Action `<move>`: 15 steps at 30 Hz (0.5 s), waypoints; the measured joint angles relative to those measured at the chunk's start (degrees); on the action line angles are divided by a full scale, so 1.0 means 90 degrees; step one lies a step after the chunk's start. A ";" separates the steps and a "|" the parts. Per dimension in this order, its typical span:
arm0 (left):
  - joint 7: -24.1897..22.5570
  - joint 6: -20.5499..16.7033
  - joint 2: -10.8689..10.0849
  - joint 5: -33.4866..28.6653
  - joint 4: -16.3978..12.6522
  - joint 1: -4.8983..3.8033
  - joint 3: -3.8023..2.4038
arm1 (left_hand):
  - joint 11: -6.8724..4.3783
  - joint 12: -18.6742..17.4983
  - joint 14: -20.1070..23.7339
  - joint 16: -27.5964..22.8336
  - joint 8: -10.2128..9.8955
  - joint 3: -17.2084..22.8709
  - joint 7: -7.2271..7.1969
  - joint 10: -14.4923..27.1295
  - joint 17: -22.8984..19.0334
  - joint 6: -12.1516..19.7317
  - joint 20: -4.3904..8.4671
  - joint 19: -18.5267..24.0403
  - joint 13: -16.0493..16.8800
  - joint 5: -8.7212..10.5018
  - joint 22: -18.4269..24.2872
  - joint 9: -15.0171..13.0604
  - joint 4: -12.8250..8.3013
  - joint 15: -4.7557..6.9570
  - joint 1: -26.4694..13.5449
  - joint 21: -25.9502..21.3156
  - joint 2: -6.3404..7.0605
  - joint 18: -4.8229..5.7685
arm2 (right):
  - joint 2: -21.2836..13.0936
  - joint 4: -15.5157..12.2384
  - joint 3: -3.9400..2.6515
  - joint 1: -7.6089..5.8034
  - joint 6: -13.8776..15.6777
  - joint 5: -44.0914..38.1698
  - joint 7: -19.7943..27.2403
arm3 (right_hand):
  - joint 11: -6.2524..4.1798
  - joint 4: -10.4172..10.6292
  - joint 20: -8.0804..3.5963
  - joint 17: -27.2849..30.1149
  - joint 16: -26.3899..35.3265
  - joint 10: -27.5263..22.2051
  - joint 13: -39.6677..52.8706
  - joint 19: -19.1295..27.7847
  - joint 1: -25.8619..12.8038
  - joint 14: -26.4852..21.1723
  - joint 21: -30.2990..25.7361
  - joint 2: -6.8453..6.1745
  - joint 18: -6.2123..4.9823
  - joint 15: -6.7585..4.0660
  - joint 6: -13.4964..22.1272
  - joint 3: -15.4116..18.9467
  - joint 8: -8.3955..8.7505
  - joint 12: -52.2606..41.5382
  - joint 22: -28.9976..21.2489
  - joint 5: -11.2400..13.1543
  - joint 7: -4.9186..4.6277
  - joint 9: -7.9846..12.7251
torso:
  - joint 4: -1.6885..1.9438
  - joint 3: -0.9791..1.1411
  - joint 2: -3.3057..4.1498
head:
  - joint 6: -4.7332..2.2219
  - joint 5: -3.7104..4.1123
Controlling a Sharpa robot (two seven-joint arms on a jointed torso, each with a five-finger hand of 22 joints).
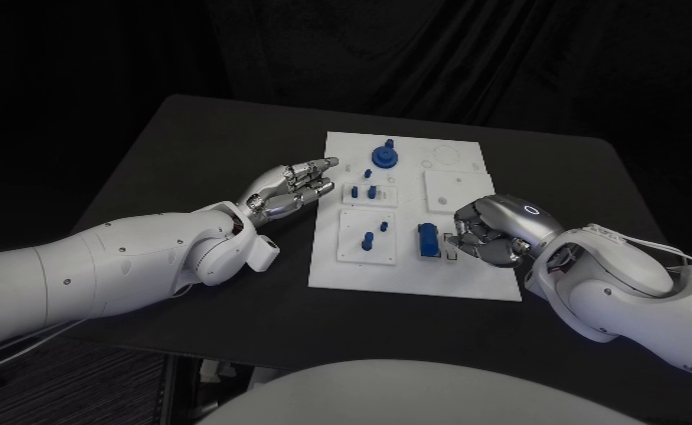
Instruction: Assemble the parts on the task board
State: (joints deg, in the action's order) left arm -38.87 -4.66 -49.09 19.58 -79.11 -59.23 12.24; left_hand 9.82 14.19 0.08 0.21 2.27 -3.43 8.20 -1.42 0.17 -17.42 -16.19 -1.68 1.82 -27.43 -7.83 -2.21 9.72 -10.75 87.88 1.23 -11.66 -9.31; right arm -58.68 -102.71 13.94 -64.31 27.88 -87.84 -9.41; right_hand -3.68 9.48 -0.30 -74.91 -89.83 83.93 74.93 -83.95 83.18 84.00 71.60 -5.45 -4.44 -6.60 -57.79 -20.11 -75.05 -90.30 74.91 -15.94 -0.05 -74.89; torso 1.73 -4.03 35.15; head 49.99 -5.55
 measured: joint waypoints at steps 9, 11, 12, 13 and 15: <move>0.0000 0.0000 0.0007 0.0000 0.0003 0.0000 0.0000 | 0.0000 0.0000 0.0000 0.0000 0.0000 0.0000 0.0000 0.0000 0.0000 0.0000 0.0000 0.0000 0.0000 0.0000 0.0000 0.0000 0.0000 0.0000 0.0000 0.0000 0.0000 0.0000 | 0.0111 -0.0021 0.0001 -0.0029 0.0015 0.0065 0.0002 | 0.0000 0.0285 0.0000 0.0000 0.0000 0.0000 0.0000 0.0000 -0.0490 0.0000 0.0032 -0.0156 0.0000 0.0000 -0.0063 0.0271 -0.0028 0.0000 0.0000 0.0026 0.0029 -0.0006 | 0.0001 -0.0001 0.0000 | 0.0000 -0.0027; 0.0000 0.0000 0.0009 0.0000 0.0005 0.0000 0.0000 | 0.0000 0.0000 0.0000 0.0000 0.0000 0.0000 0.0000 0.0000 0.0000 0.0000 0.0000 0.0000 -0.0001 0.0000 -0.0001 0.0001 0.0000 0.0000 0.0000 0.0000 0.0000 -0.0001 | 0.0149 0.0009 0.0002 -0.0031 0.0013 0.0083 0.0004 | 0.0000 0.0299 0.0000 0.0000 0.0000 0.0000 0.0000 0.0000 -0.0523 0.0000 0.0032 -0.0189 -0.0001 0.0000 -0.0063 0.0338 -0.0032 0.0000 0.0000 0.0026 0.0029 -0.0006 | 0.0003 -0.0001 0.0003 | 0.0000 -0.0012; 0.0000 0.0000 0.0012 0.0000 0.0005 0.0001 0.0000 | 0.0000 0.0000 0.0000 0.0000 0.0000 0.0000 0.0000 0.0000 0.0000 0.0000 0.0000 0.0000 -0.0001 0.0000 -0.0001 0.0001 0.0000 0.0000 0.0000 0.0000 0.0000 0.0000 | 0.0178 0.0036 0.0002 -0.0031 0.0011 0.0094 0.0005 | 0.0000 0.0306 0.0000 0.0000 0.0000 0.0000 0.0000 0.0000 -0.0523 0.0000 0.0033 -0.0189 -0.0001 0.0000 -0.0075 0.0347 -0.0032 0.0000 0.0000 0.0026 0.0041 -0.0006 | 0.0003 -0.0001 0.0004 | 0.0000 -0.0008; 0.0000 0.0000 0.0014 0.0000 0.0006 0.0001 0.0000 | 0.0000 0.0000 0.0000 0.0000 0.0000 0.0000 0.0000 0.0000 0.0000 0.0000 0.0000 0.0000 -0.0001 0.0000 0.0000 0.0001 0.0000 0.0000 0.0000 0.0000 0.0000 0.0000 | 0.0198 0.0055 0.0002 -0.0031 0.0009 0.0102 0.0005 | 0.0000 0.0318 0.0000 0.0000 0.0000 0.0000 0.0000 0.0000 -0.0523 0.0000 0.0055 -0.0189 -0.0001 0.0000 -0.0085 0.0358 -0.0032 0.0000 0.0000 0.0026 0.0051 -0.0006 | 0.0003 -0.0001 0.0006 | 0.0000 -0.0002; 0.0000 0.0000 0.0021 0.0000 0.0008 0.0001 0.0000 | 0.0000 -0.0001 0.0000 0.0000 0.0000 0.0000 0.0000 0.0000 0.0001 0.0000 0.0000 0.0000 -0.0001 0.0000 -0.0001 0.0001 0.0000 0.0000 0.0000 0.0000 0.0000 0.0000 | 0.0246 0.0105 0.0003 -0.0031 0.0004 0.0119 0.0006 | 0.0000 0.0332 0.0000 0.0000 0.0000 0.0000 -0.0001 0.0000 -0.0557 0.0000 0.0057 -0.0158 -0.0001 0.0000 -0.0085 0.0410 -0.0032 0.0000 -0.0001 0.0026 0.0051 -0.0006 | 0.0005 -0.0001 0.0007 | 0.0000 0.0011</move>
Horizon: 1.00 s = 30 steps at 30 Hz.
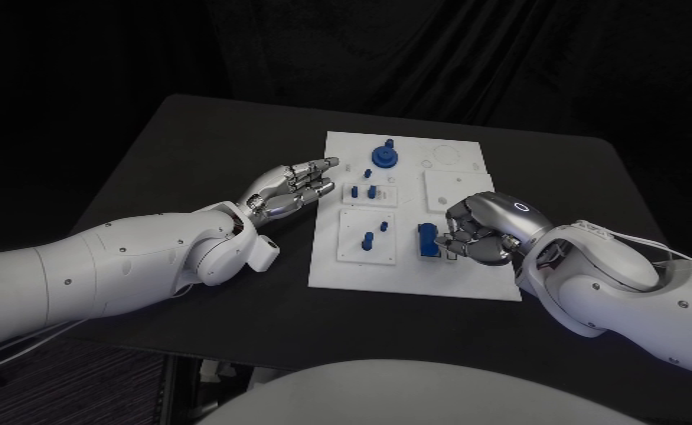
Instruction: Assemble the parts on the task board
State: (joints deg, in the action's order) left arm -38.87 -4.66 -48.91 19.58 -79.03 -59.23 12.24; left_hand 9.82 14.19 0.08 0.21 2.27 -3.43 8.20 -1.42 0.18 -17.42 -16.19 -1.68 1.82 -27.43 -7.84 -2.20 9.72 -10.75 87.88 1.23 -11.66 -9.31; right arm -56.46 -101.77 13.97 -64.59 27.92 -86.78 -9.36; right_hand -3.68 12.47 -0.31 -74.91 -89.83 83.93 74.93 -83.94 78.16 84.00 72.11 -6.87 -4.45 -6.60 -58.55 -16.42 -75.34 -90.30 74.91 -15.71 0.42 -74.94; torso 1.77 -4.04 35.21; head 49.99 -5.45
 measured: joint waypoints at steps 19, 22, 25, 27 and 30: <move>0.0000 0.0007 0.0011 0.0000 0.0007 0.0006 0.0000 | 0.0000 0.0000 0.0000 0.0000 0.0000 0.0000 0.0000 0.0000 0.0000 0.0000 0.0000 0.0000 -0.0001 0.0000 -0.0001 0.0001 0.0000 0.0000 0.0000 0.0000 0.0000 0.0000 | 0.0332 0.0390 -0.0001 0.0049 -0.0071 0.0073 -0.0004 | 0.0000 -0.0095 0.0000 0.0000 0.0000 0.0000 0.0000 0.0000 0.0040 0.0000 0.0000 0.0001 0.0000 0.0000 -0.0023 0.0166 -0.0030 0.0000 0.0000 -0.0001 0.0024 0.0000 | 0.0002 0.0004 0.0001 | 0.0000 0.0008; 0.0000 0.0008 0.0011 0.0000 0.0006 0.0006 0.0000 | 0.0000 0.0000 0.0000 0.0000 0.0000 0.0000 0.0000 0.0000 0.0000 0.0000 0.0000 0.0000 -0.0001 0.0000 -0.0001 0.0001 0.0000 0.0000 0.0000 0.0000 0.0000 -0.0001 | 0.0372 0.0436 -0.0011 0.0071 -0.0080 0.0077 -0.0004 | 0.0000 -0.0116 0.0000 0.0000 0.0000 0.0000 0.0000 0.0000 0.0071 0.0000 0.0000 -0.0031 0.0000 0.0000 -0.0022 0.0186 -0.0037 0.0000 0.0000 -0.0003 0.0025 -0.0006 | 0.0002 0.0004 0.0001 | 0.0000 -0.0008; 0.0000 0.0009 0.0009 0.0000 0.0005 0.0007 0.0000 | 0.0000 0.0024 0.0000 0.0000 0.0025 0.0011 0.0000 0.0000 0.0000 0.0000 0.0000 0.0000 -0.0002 0.0000 -0.0001 0.0001 0.0012 0.0000 0.0000 0.0000 0.0000 0.0000 | 0.0399 0.0463 -0.0018 0.0078 -0.0086 0.0080 -0.0004 | 0.0000 -0.0121 0.0000 0.0000 0.0000 0.0000 0.0000 0.0000 0.0086 0.0000 0.0000 -0.0045 0.0000 0.0000 -0.0021 0.0192 -0.0044 0.0000 0.0001 -0.0005 0.0025 -0.0008 | 0.0002 0.0004 0.0001 | 0.0000 -0.0017; 0.0000 0.0011 0.0007 0.0000 0.0004 0.0007 0.0000 | 0.0000 0.0023 0.0000 0.0000 0.0025 0.0017 0.0000 0.0000 0.0000 0.0000 0.0000 0.0000 -0.0001 0.0000 -0.0001 0.0001 0.0018 0.0000 0.0000 0.0000 0.0000 0.0000 | 0.0406 0.0476 -0.0021 0.0082 -0.0089 0.0081 -0.0004 | 0.0000 -0.0121 0.0000 0.0000 0.0000 0.0000 0.0000 0.0000 0.0086 0.0000 0.0000 -0.0045 0.0000 0.0000 -0.0021 0.0192 -0.0048 0.0000 0.0004 -0.0005 0.0026 -0.0011 | 0.0002 0.0004 0.0001 | 0.0000 -0.0018; 0.0000 0.0012 0.0005 0.0000 0.0004 0.0007 0.0000 | 0.0000 0.0023 0.0000 0.0000 0.0025 0.0017 0.0000 0.0000 0.0001 0.0000 0.0000 0.0000 -0.0002 0.0000 -0.0001 0.0001 0.0018 0.0000 0.0000 0.0000 0.0000 0.0000 | 0.0410 0.0481 -0.0023 0.0084 -0.0093 0.0083 -0.0004 | 0.0000 -0.0121 0.0000 0.0000 0.0000 0.0000 0.0000 0.0000 0.0086 0.0000 0.0000 -0.0045 0.0000 0.0000 -0.0021 0.0192 -0.0049 0.0000 0.0005 -0.0005 0.0026 -0.0013 | 0.0002 0.0004 0.0001 | 0.0000 -0.0019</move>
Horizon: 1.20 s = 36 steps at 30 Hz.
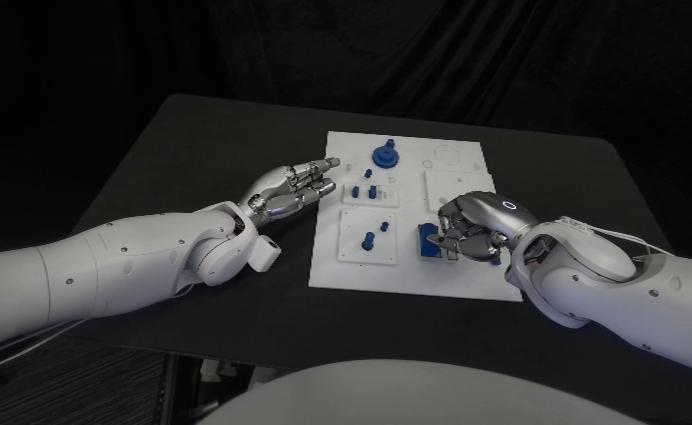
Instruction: Assemble the parts on the task board
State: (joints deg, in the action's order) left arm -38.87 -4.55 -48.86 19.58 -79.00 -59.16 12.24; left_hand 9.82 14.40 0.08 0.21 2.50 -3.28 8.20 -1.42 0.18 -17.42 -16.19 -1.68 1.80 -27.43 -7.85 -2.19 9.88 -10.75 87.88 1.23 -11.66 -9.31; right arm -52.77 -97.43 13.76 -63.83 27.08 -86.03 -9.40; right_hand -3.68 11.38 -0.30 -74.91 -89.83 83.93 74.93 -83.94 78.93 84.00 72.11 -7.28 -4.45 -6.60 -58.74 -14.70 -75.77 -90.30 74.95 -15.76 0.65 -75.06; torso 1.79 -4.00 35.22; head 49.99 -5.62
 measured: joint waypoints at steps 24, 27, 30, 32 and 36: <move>0.0000 0.0009 -0.0010 0.0000 0.0002 0.0008 0.0000 | 0.0000 -0.0002 0.0000 0.0000 0.0000 0.0000 0.0000 0.0000 0.0000 0.0000 0.0000 0.0000 -0.0001 0.0000 -0.0001 0.0001 0.0000 0.0000 0.0000 0.0000 0.0000 0.0000 | -0.0177 -0.0111 0.0025 0.0041 0.0508 0.0007 0.0114 | 0.0000 -0.0018 0.0000 0.0000 0.0000 0.0000 0.0000 0.0000 0.0057 0.0000 0.0006 0.0094 0.0000 0.0000 0.0855 0.0107 0.0527 0.0000 -0.0002 0.0002 -0.0044 0.0301 | -0.0004 -0.0001 -0.0004 | 0.0000 -0.0007; 0.0000 0.0009 -0.0015 0.0000 0.0002 0.0011 0.0000 | 0.0000 -0.0002 0.0000 0.0000 0.0000 0.0000 0.0000 0.0000 0.0000 0.0000 0.0000 0.0000 -0.0001 0.0000 -0.0001 0.0001 0.0000 0.0000 0.0000 0.0000 0.0000 0.0000 | -0.0222 -0.0158 0.0025 0.0041 0.0636 0.0007 0.0164 | 0.0000 0.0035 0.0000 0.0000 0.0000 0.0000 0.0000 0.0000 0.0018 0.0000 0.0017 0.0133 -0.0001 0.0000 0.0969 0.0122 0.0636 0.0000 -0.0002 0.0002 -0.0056 0.0392 | -0.0004 0.0000 -0.0004 | 0.0000 -0.0007; 0.0000 0.0009 -0.0017 0.0000 0.0002 0.0015 0.0000 | 0.0000 -0.0002 0.0000 0.0000 0.0000 0.0000 0.0000 0.0000 0.0000 0.0000 0.0000 0.0000 -0.0001 0.0000 -0.0001 0.0001 0.0000 0.0000 0.0000 0.0000 0.0000 0.0000 | -0.0268 -0.0207 0.0024 0.0047 0.0723 0.0007 0.0211 | 0.0000 0.0053 0.0000 0.0000 0.0000 0.0000 0.0000 0.0000 0.0018 0.0000 0.0052 0.0132 0.0000 0.0000 0.0969 0.0140 0.0636 0.0000 -0.0002 0.0002 -0.0056 0.0411 | -0.0004 0.0001 -0.0004 | 0.0000 -0.0002; 0.0000 0.0009 -0.0017 0.0000 0.0002 0.0019 0.0000 | 0.0000 -0.0002 0.0000 0.0000 0.0000 0.0000 0.0000 0.0000 0.0000 0.0000 0.0000 0.0000 -0.0001 0.0000 -0.0001 0.0001 0.0000 0.0000 0.0000 0.0000 0.0000 0.0000 | -0.0294 -0.0238 0.0024 0.0058 0.0757 0.0007 0.0238 | 0.0000 0.0053 0.0000 0.0000 0.0000 0.0000 0.0000 0.0000 0.0018 0.0000 0.0052 0.0132 0.0000 0.0000 0.0969 0.0140 0.0636 0.0000 -0.0002 0.0002 -0.0056 0.0412 | -0.0004 0.0002 -0.0004 | 0.0000 0.0002; 0.0000 0.0009 -0.0019 0.0000 0.0001 0.0026 0.0000 | 0.0000 -0.0002 0.0000 0.0000 0.0000 0.0000 0.0000 0.0000 0.0000 0.0000 0.0000 0.0000 -0.0001 0.0000 -0.0001 0.0001 0.0000 0.0000 0.0000 0.0000 0.0000 0.0000 | -0.0338 -0.0297 0.0024 0.0071 0.0775 0.0007 0.0278 | 0.0000 0.0070 0.0000 0.0000 0.0000 0.0000 0.0000 0.0000 0.0018 0.0000 0.0052 0.0132 0.0000 0.0000 0.0969 0.0157 0.0667 0.0000 -0.0003 0.0002 -0.0055 0.0419 | -0.0004 0.0002 -0.0004 | 0.0000 0.0009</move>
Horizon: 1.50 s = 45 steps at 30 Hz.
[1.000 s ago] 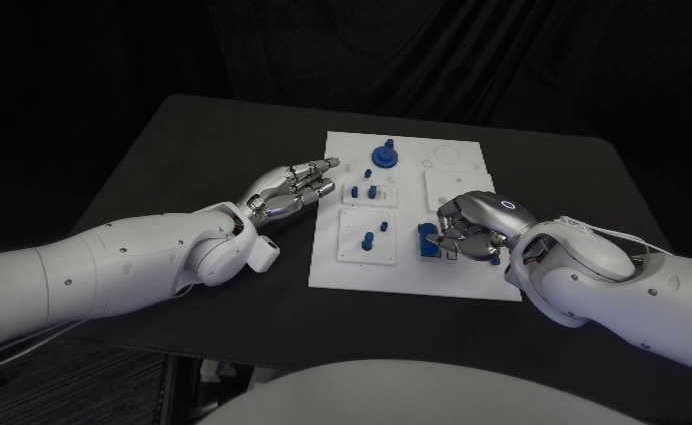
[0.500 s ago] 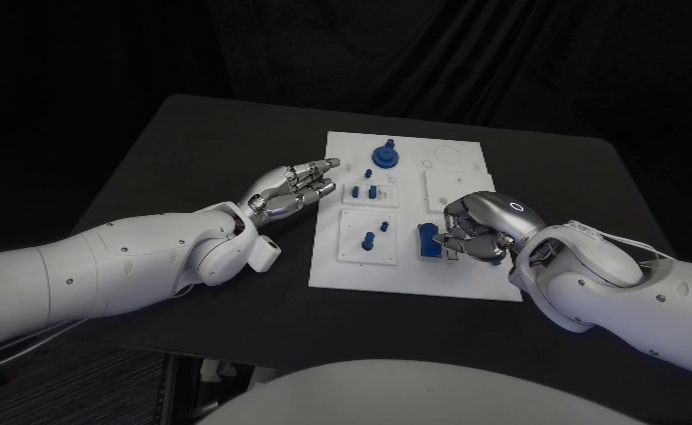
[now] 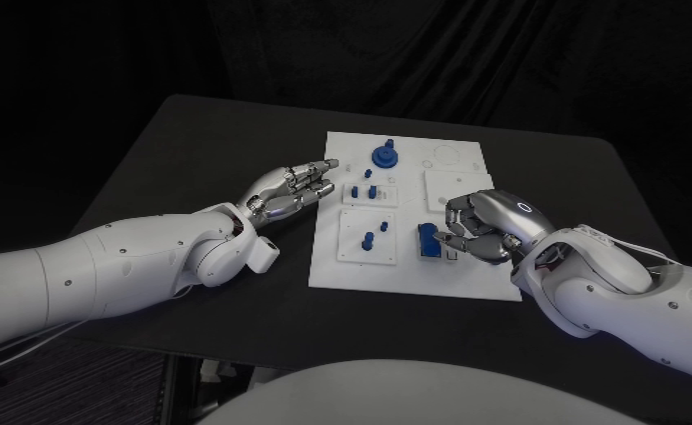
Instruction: Assemble the parts on the task board
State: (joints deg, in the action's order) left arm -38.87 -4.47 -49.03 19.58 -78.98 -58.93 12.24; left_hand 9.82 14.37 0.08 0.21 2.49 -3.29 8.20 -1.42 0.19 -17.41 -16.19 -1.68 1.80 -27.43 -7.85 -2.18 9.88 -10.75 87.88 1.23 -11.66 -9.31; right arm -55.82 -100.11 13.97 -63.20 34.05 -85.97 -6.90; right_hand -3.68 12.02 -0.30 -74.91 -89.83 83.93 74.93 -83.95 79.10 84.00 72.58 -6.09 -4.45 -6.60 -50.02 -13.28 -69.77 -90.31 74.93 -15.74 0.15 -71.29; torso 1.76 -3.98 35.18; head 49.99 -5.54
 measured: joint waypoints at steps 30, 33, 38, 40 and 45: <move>0.0000 0.0002 0.0003 0.0000 0.0004 0.0023 0.0000 | 0.0000 0.0000 -0.0013 0.0000 0.0000 0.0003 0.0000 0.0000 0.0000 0.0000 0.0000 0.0000 -0.0001 0.0000 0.0000 0.0000 -0.0004 0.0013 0.0000 0.0000 0.0000 0.0000 | 0.0062 0.0123 0.0009 0.0094 -0.0297 0.0001 -0.0003 | 0.0000 0.0011 0.0000 0.0000 0.0000 0.0000 0.0000 0.0000 0.0059 0.0000 -0.0001 0.0041 -0.0001 0.0000 -0.0063 0.0048 0.0047 0.0000 -0.0001 0.0000 -0.0006 0.0008 | 0.0003 -0.0007 0.0002 | 0.0000 -0.0013; 0.0000 0.0003 0.0001 0.0000 0.0004 0.0024 0.0000 | 0.0000 0.0000 -0.0024 0.0000 0.0000 0.0018 0.0000 0.0000 0.0000 0.0000 0.0000 0.0000 0.0000 0.0000 0.0000 0.0001 -0.0018 0.0024 0.0000 0.0000 0.0000 0.0000 | 0.0094 0.0163 0.0009 0.0095 -0.0283 0.0001 -0.0009 | 0.0000 -0.0067 0.0000 0.0000 0.0000 0.0000 0.0000 0.0000 0.0153 0.0000 -0.0001 0.0038 0.0000 0.0000 -0.0104 0.0040 0.0017 0.0000 -0.0002 0.0000 -0.0012 0.0000 | 0.0003 -0.0007 0.0003 | 0.0000 -0.0016; 0.0000 0.0004 -0.0001 0.0000 0.0001 0.0027 0.0000 | 0.0000 -0.0001 -0.0024 0.0000 0.0000 0.0018 0.0000 0.0000 0.0000 0.0000 0.0000 0.0000 -0.0001 0.0000 0.0000 0.0001 -0.0018 0.0024 0.0000 0.0000 0.0000 -0.0001 | 0.0138 0.0199 0.0009 0.0096 -0.0291 -0.0017 -0.0038 | 0.0000 -0.0228 0.0000 0.0000 0.0000 0.0000 0.0000 0.0000 0.0345 0.0000 -0.0002 0.0025 0.0000 0.0000 -0.0104 0.0023 0.0017 0.0000 -0.0002 0.0001 -0.0012 0.0000 | 0.0003 -0.0007 0.0005 | 0.0000 -0.0021; 0.0000 0.0004 -0.0001 0.0000 0.0001 0.0028 0.0000 | 0.0000 -0.0001 -0.0024 0.0000 0.0000 0.0018 0.0000 0.0000 0.0000 0.0000 0.0000 0.0000 0.0000 0.0000 0.0000 0.0001 -0.0018 0.0024 0.0000 0.0000 0.0000 -0.0001 | 0.0153 0.0204 0.0007 0.0099 -0.0299 -0.0050 -0.0054 | 0.0000 -0.0261 0.0000 0.0000 0.0000 0.0000 0.0000 0.0000 0.0364 0.0000 -0.0002 0.0025 0.0000 0.0000 -0.0131 0.0024 0.0017 0.0000 -0.0002 0.0002 0.0002 -0.0004 | 0.0004 -0.0007 0.0005 | 0.0000 -0.0033; 0.0000 0.0007 -0.0001 0.0000 0.0002 0.0030 0.0000 | 0.0000 0.0000 -0.0024 0.0000 0.0000 0.0017 0.0000 0.0000 0.0000 0.0000 0.0000 0.0000 -0.0001 0.0000 0.0000 0.0001 -0.0018 0.0024 0.0000 0.0000 0.0000 0.0000 | 0.0208 0.0220 0.0000 0.0114 -0.0311 -0.0201 -0.0087 | 0.0000 -0.0321 0.0000 0.0000 0.0000 0.0000 0.0000 0.0000 0.0445 0.0000 -0.0002 0.0024 0.0000 0.0000 -0.0197 0.0001 0.0017 0.0000 -0.0002 0.0002 -0.0012 -0.0023 | 0.0004 -0.0005 0.0005 | 0.0000 -0.0038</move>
State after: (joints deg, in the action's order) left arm -38.88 -4.41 -49.04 19.58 -78.97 -58.66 12.24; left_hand 9.82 14.37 -0.13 0.21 2.49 -3.13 8.20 -1.42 0.19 -17.42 -16.19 -1.68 1.79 -27.43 -7.85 -2.17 9.72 -10.54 87.88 1.23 -11.66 -9.31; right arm -53.94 -98.13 13.97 -62.17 31.25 -87.78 -7.68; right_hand -3.68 9.13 -0.30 -74.91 -89.83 83.93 74.93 -83.95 83.10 84.00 72.56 -5.87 -4.46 -6.60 -51.79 -13.28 -69.62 -90.31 74.91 -15.72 0.04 -71.50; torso 1.79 -4.03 35.23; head 49.99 -5.88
